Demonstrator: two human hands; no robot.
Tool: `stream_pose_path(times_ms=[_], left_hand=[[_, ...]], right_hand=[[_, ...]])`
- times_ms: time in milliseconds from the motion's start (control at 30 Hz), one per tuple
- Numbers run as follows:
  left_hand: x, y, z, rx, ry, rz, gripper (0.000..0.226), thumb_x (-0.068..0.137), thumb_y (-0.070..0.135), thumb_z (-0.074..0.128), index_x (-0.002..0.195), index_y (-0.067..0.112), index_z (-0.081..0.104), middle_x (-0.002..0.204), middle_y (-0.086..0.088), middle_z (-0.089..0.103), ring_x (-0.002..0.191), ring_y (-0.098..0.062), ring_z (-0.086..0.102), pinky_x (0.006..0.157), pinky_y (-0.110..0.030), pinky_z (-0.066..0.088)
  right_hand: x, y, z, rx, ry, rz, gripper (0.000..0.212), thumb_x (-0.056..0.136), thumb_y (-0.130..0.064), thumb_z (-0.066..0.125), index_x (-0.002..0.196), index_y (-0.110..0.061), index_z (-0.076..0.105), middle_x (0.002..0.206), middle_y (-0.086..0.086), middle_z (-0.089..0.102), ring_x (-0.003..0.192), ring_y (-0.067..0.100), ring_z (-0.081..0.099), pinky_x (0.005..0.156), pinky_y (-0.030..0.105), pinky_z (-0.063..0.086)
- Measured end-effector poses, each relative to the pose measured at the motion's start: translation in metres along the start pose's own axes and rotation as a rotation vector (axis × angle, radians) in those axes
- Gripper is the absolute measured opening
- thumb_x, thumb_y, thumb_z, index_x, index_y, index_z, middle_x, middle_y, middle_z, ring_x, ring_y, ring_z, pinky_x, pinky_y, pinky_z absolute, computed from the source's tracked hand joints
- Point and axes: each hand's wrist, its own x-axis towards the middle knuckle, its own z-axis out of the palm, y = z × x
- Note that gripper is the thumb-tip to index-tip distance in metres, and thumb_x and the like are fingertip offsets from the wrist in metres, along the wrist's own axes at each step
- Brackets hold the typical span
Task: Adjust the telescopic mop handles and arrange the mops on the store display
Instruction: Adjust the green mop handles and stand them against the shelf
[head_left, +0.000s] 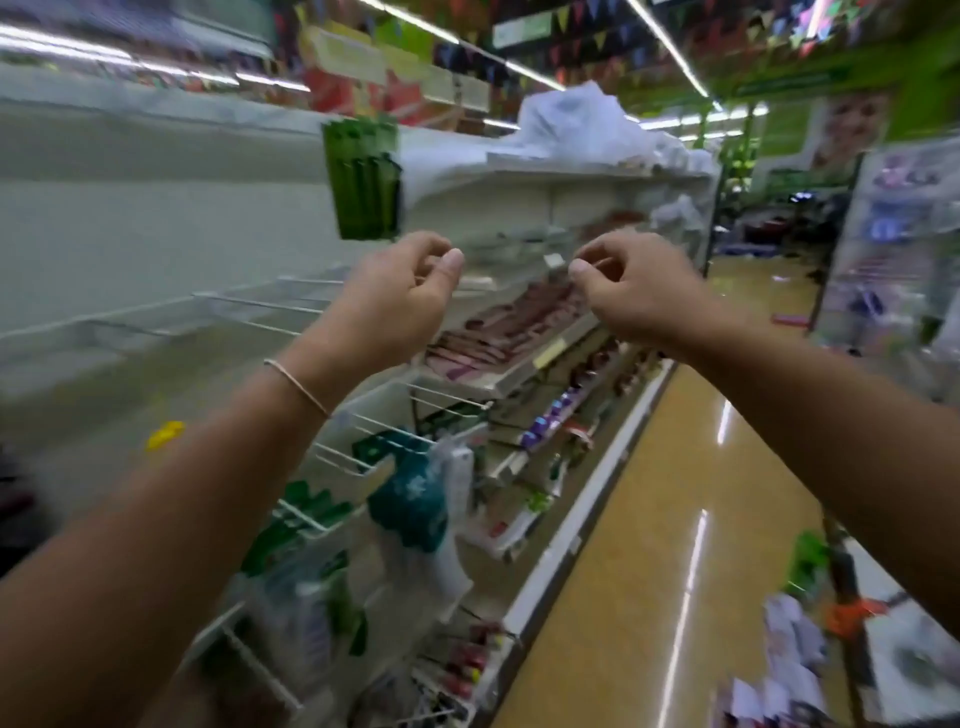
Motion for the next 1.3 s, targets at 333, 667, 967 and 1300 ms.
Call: stream_pose_path(times_ms=[333,667,967,1300], left_hand=[[0.04,0.008,0.196,0.121,-0.422,-0.007,0.052,0.099,0.047,0.04,0.141,0.015,0.043,0.136,-0.011,0.056,0.121,-0.027,0.054,0.097,-0.034,0.043],[0.095,-0.021,0.351,0.053,-0.632,0.061,0.052,0.101,0.047,0.037,0.135,0.01,0.045,0.129,-0.012,0.058,0.112,-0.028,0.056,0.092,-0.037,0.046],[0.212,-0.075,0.484,-0.062,-0.719,0.064,0.057,0.099,0.048,0.04,0.145,0.014,0.038,0.14,-0.011,0.052,0.126,-0.025,0.052,0.1,-0.038,0.045],[0.342,-0.076,0.595,-0.163,-0.734,0.185,0.038,0.096,0.04,0.05,0.124,0.017,0.061,0.117,-0.002,0.065,0.102,-0.016,0.062,0.088,-0.038,0.054]], right_hand=[[-0.015,0.2,-0.034,-0.043,-0.082,0.305,0.037,0.097,-0.035,0.055,0.129,-0.016,0.057,0.111,0.003,0.063,0.102,0.022,0.061,0.089,0.041,0.054],[-0.012,0.329,-0.022,-0.155,-0.101,0.575,0.047,0.096,-0.04,0.056,0.137,-0.019,0.052,0.128,0.007,0.06,0.113,0.023,0.058,0.092,0.036,0.05],[0.068,0.426,0.008,-0.22,-0.029,0.771,0.05,0.095,-0.04,0.058,0.138,-0.017,0.052,0.128,0.01,0.061,0.111,0.024,0.06,0.093,0.041,0.053],[0.159,0.516,0.029,-0.204,-0.017,0.9,0.052,0.095,-0.043,0.056,0.14,-0.019,0.048,0.131,0.01,0.058,0.115,0.024,0.059,0.094,0.049,0.054]])
